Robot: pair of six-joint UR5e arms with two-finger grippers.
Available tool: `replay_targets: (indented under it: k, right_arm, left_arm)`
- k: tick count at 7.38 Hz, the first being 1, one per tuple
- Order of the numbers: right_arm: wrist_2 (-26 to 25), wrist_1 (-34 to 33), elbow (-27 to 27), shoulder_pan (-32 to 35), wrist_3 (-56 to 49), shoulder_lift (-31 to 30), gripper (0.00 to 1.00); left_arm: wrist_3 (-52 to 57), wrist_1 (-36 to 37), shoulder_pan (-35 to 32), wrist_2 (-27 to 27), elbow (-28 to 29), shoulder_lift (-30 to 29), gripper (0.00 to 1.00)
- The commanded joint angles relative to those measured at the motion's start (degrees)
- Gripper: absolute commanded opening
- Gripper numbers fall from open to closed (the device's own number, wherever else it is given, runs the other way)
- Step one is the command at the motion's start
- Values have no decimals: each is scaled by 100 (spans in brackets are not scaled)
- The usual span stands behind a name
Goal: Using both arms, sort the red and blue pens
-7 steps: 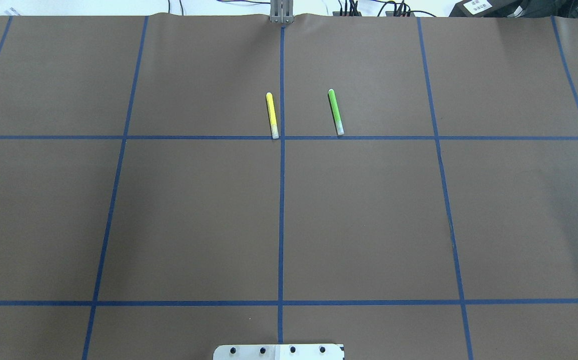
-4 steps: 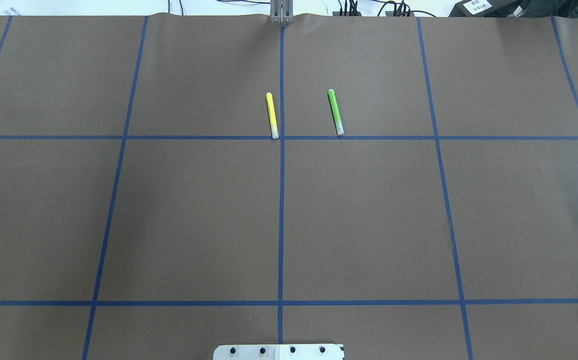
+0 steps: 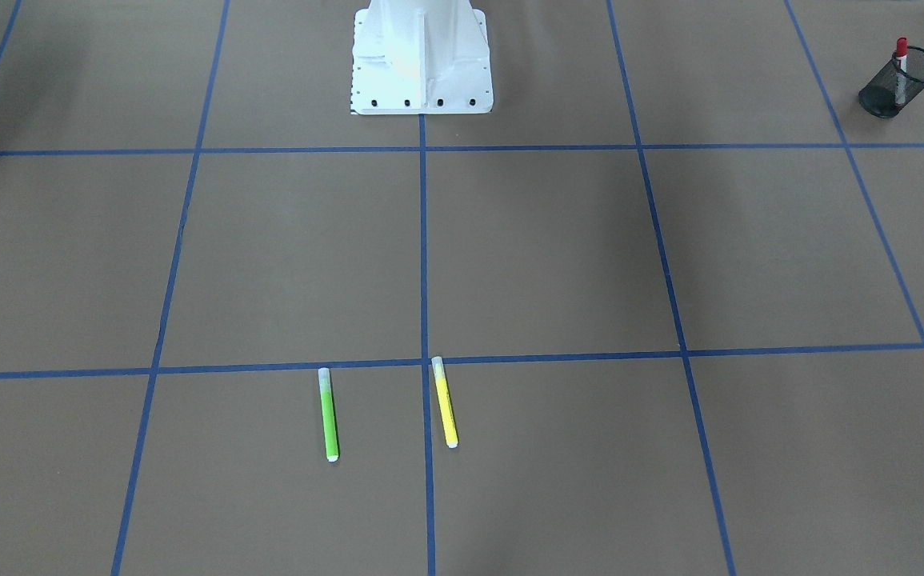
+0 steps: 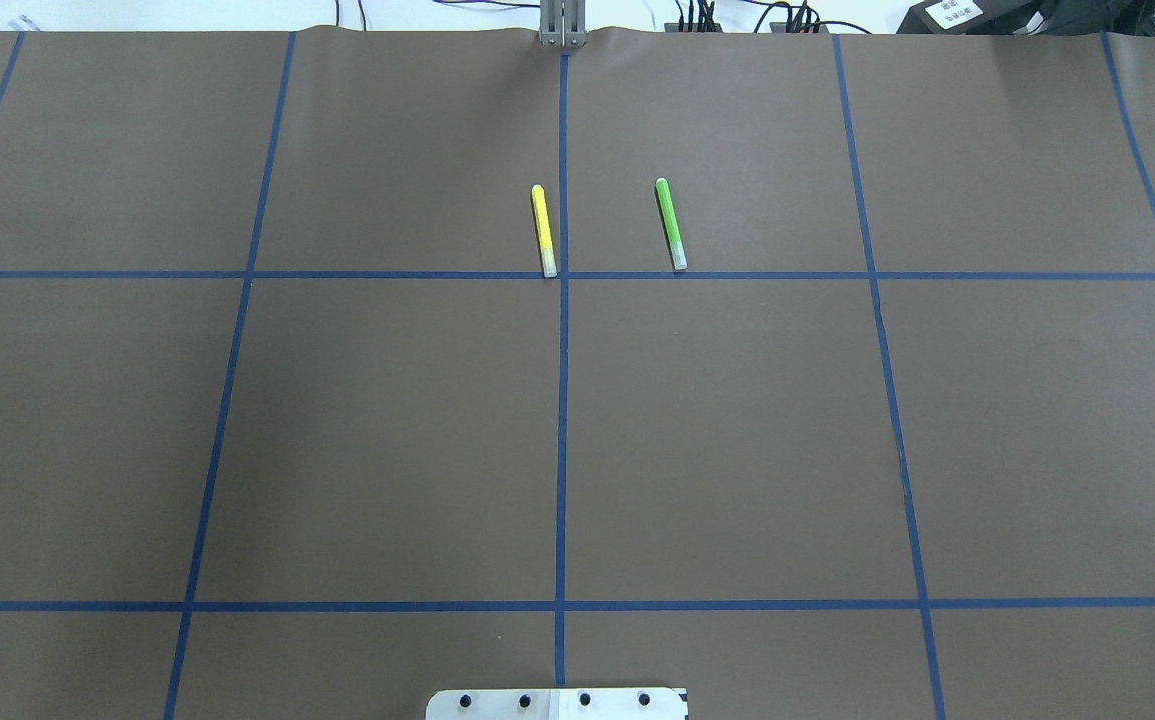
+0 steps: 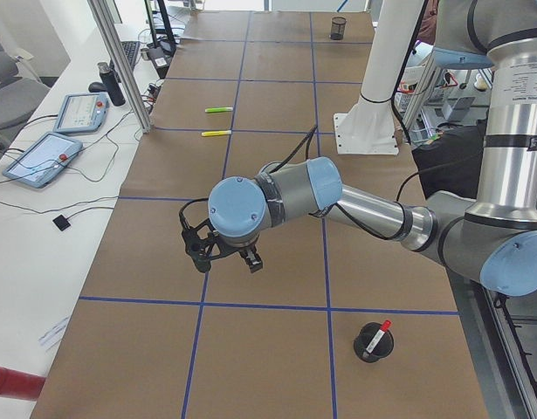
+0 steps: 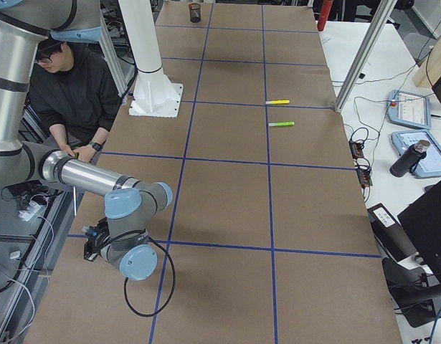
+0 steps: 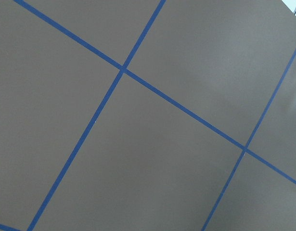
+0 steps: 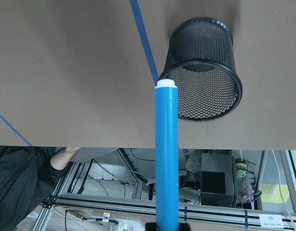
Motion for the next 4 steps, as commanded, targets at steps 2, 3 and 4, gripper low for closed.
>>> replay_targets:
  k: [2, 3, 4]
  right_arm:
    - [151, -32, -756, 26, -34, 70, 0]
    - [187, -32, -811, 26, -25, 132, 0]
    - [205, -32, -820, 17, -8, 158, 23]
  left_arm:
    - [11, 4, 0, 6, -179, 148, 100]
    - [2, 13, 0, 6, -249, 175, 100]
    - [2, 21, 0, 6, -250, 183, 100]
